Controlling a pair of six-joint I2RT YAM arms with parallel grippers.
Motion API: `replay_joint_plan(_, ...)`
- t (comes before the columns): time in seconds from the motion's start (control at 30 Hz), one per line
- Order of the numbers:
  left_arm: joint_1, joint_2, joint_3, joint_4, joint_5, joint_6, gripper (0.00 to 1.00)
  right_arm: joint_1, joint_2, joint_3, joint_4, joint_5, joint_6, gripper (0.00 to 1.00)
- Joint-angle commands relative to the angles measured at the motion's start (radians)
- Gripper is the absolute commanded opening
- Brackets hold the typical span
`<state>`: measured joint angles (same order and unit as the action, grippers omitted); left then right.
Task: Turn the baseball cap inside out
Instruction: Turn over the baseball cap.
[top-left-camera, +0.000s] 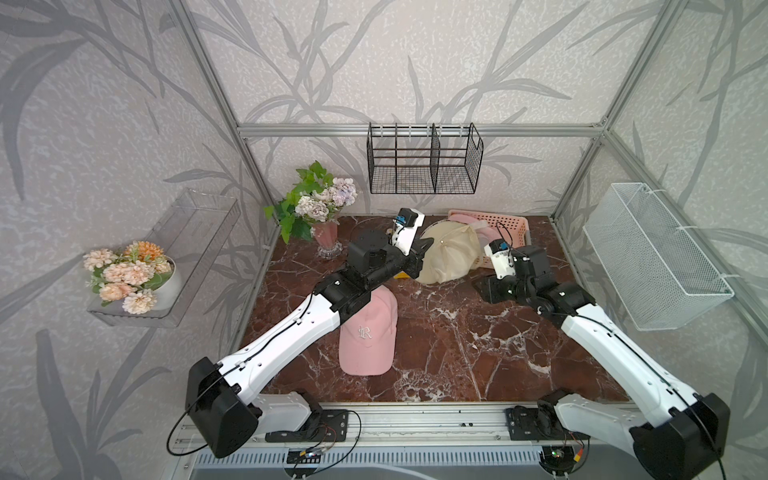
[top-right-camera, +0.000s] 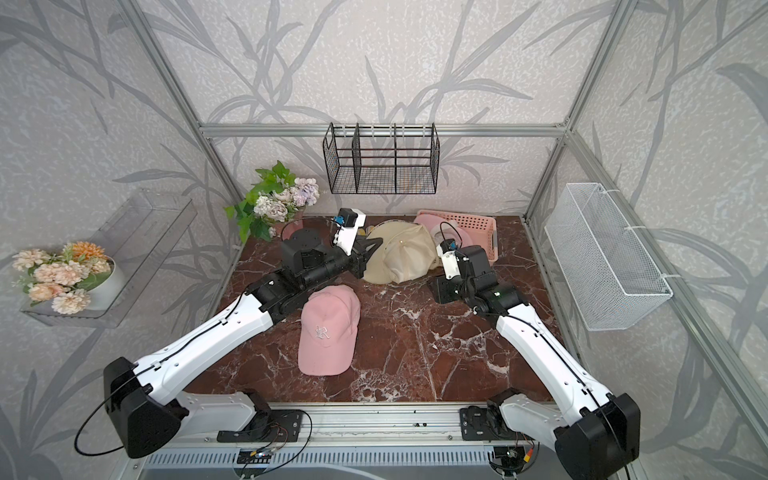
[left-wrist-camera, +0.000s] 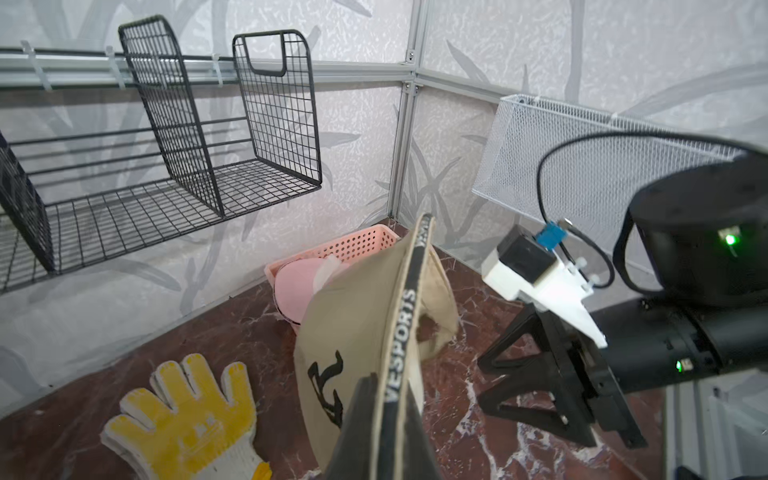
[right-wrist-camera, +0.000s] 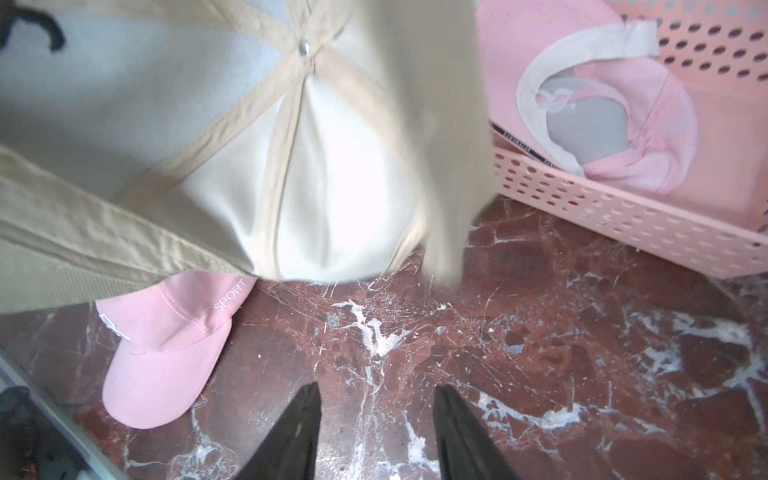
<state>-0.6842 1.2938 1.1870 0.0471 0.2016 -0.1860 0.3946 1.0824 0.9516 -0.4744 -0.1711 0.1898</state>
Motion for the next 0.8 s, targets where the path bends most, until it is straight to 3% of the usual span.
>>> replay_joint_plan(0.0, 0.008, -0.028, 0.025, 0.02, -0.042, -0.279, 0.0, 0.009, -0.109, -0.059, 0.18, -0.009, -0.059, 0.55)
replay_joint_plan(0.2, 0.002, -0.018, -0.012, 0.024, -0.076, -0.609, 0.0, 0.108, -0.194, -0.143, 0.282, 0.036, -0.208, 0.6)
replay_joint_plan(0.37, -0.039, -0.043, -0.037, -0.036, -0.273, -0.875, 0.0, 0.241, -0.169, -0.166, 0.362, 0.148, -0.254, 0.6)
replay_joint_plan(0.47, -0.043, -0.066, -0.075, -0.024, -0.3, -0.985, 0.0, 0.321, -0.132, -0.174, 0.418, 0.239, -0.266, 0.6)
replay_joint_plan(0.77, -0.056, -0.102, -0.093, -0.072, -0.334, -1.041, 0.0, 0.45, -0.01, -0.184, 0.586, 0.696, -0.271, 0.53)
